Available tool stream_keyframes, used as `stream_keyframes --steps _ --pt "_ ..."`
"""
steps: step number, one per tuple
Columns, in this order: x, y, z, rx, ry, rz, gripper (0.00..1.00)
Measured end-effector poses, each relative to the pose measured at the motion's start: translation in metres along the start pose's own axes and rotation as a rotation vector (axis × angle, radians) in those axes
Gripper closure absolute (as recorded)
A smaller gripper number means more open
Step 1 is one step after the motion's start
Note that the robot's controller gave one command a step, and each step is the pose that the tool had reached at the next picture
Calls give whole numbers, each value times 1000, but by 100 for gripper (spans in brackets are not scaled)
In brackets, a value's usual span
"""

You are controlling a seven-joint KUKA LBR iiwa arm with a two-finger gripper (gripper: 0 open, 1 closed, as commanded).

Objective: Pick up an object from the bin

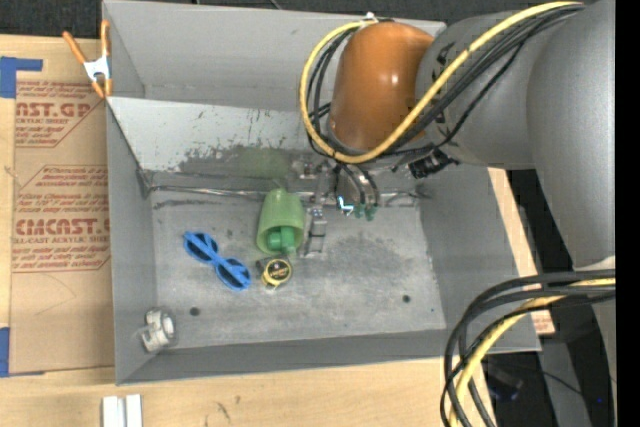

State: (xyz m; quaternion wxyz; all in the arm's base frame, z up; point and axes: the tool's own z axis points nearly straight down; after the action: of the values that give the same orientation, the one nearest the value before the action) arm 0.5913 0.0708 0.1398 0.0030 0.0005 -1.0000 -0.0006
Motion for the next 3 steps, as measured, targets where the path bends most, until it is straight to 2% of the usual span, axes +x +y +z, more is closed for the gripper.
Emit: stream_keyframes --steps 1,2,3 --pt "-3 22 61 -9 -22 168 0" --pt "-3 24 59 -11 -19 166 100" --pt "5 2 33 0 -19 -381 100"
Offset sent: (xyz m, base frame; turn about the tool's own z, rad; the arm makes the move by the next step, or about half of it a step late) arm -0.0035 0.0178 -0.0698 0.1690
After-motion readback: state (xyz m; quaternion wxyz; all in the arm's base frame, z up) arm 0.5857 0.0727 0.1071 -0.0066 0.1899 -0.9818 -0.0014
